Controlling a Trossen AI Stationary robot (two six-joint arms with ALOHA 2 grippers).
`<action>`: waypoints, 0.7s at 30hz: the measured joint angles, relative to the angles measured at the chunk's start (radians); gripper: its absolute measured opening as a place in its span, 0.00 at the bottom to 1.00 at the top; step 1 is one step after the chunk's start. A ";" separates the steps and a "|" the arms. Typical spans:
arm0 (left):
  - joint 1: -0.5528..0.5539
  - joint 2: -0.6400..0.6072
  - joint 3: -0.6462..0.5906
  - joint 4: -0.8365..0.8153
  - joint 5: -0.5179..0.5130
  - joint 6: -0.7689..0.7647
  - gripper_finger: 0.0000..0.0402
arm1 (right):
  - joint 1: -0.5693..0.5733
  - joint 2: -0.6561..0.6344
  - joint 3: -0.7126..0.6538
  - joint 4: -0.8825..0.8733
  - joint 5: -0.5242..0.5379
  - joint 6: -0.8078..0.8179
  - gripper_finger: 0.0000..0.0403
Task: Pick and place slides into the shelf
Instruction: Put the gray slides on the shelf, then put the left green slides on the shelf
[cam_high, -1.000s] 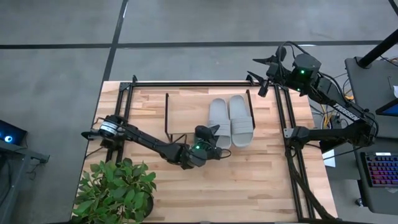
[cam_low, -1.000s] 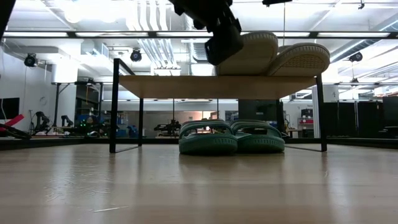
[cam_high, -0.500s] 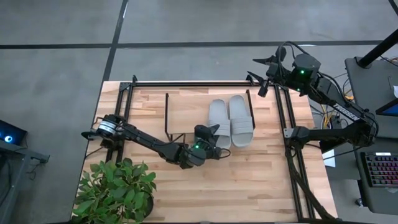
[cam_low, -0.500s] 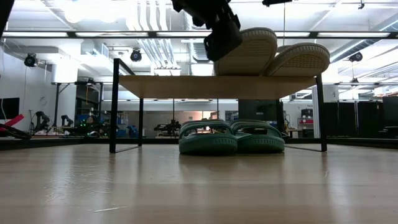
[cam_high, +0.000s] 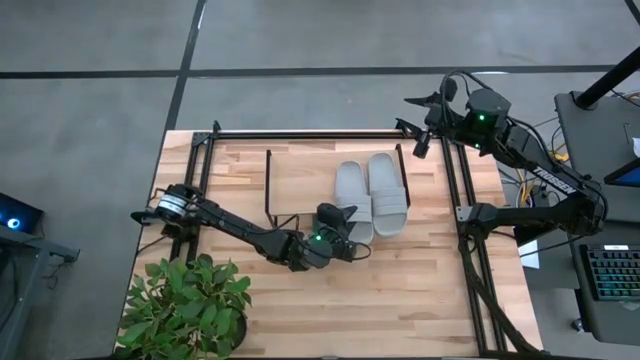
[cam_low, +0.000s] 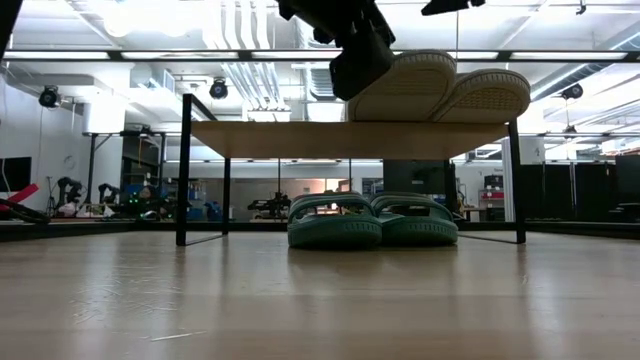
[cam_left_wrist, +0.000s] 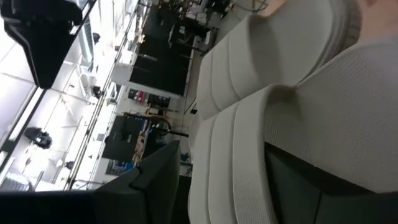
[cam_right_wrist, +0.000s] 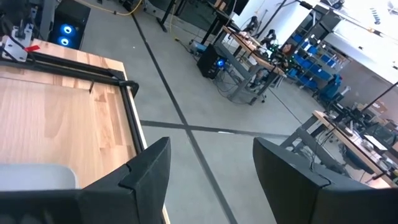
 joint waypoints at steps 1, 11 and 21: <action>0.000 0.000 0.001 0.000 0.012 0.000 0.49 | 0.000 0.000 -0.004 0.000 0.000 0.000 0.54; 0.001 -0.030 0.004 -0.086 0.116 -0.089 0.49 | 0.000 0.000 -0.026 0.001 0.000 -0.010 0.54; 0.002 -0.102 0.000 -0.150 0.153 -0.155 0.49 | 0.000 -0.001 -0.023 0.014 0.000 -0.011 0.54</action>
